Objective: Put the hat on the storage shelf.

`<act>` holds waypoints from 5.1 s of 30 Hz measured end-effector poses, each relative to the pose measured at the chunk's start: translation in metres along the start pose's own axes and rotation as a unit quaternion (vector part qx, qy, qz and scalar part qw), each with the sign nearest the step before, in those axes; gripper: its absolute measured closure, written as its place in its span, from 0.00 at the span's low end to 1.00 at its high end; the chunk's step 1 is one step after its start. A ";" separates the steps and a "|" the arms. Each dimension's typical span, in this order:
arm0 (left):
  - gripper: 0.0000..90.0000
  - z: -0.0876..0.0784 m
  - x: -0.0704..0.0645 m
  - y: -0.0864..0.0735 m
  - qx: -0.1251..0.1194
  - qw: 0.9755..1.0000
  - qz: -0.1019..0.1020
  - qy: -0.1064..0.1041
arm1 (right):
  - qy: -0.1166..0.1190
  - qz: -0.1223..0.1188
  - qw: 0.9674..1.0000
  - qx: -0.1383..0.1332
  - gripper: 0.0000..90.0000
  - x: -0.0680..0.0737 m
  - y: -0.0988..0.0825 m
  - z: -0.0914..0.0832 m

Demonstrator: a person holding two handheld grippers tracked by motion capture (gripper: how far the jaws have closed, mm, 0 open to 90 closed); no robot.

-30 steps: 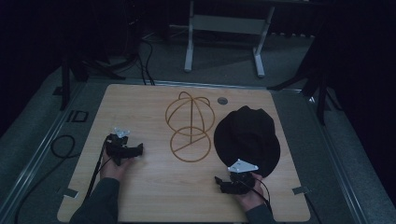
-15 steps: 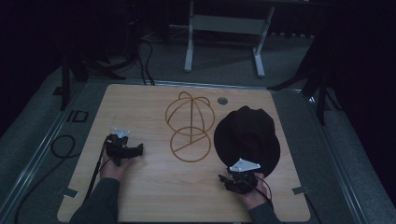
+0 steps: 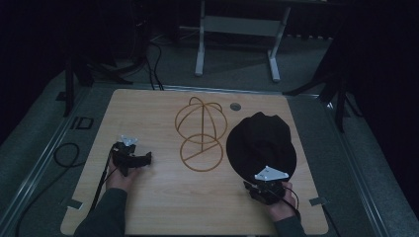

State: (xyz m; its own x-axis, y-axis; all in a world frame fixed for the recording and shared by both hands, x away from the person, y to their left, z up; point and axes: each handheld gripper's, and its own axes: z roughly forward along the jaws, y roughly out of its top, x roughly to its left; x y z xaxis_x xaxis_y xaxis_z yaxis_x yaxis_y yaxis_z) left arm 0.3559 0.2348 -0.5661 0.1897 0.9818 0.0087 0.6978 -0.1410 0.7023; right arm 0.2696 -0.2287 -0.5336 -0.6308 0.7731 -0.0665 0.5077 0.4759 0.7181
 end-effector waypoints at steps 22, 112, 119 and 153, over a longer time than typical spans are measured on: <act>0.10 0.000 0.000 0.000 0.000 1.000 0.000 0.000 | -0.095 0.099 0.990 -0.023 0.38 -0.058 -0.015 -0.051; 0.10 0.000 0.000 0.000 -0.001 1.000 -0.001 -0.001 | -0.065 0.066 0.995 0.041 0.96 -0.115 0.080 -0.034; 0.10 0.000 0.000 0.000 -0.001 1.000 -0.001 -0.001 | -0.037 0.046 0.998 0.033 0.96 -0.119 0.090 -0.036; 0.10 0.000 0.000 0.000 -0.001 1.000 -0.002 -0.001 | 0.034 -0.023 0.999 -0.010 0.96 -0.142 0.132 -0.066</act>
State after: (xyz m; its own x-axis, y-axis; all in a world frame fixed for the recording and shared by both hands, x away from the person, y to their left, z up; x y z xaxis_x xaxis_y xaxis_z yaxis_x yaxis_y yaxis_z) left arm 0.3561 0.2344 -0.5661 0.1881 0.9821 0.0057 0.6971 -0.1376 0.7036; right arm 0.3879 -0.3032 -0.3835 -0.6916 0.7203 -0.0526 0.4667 0.5013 0.7286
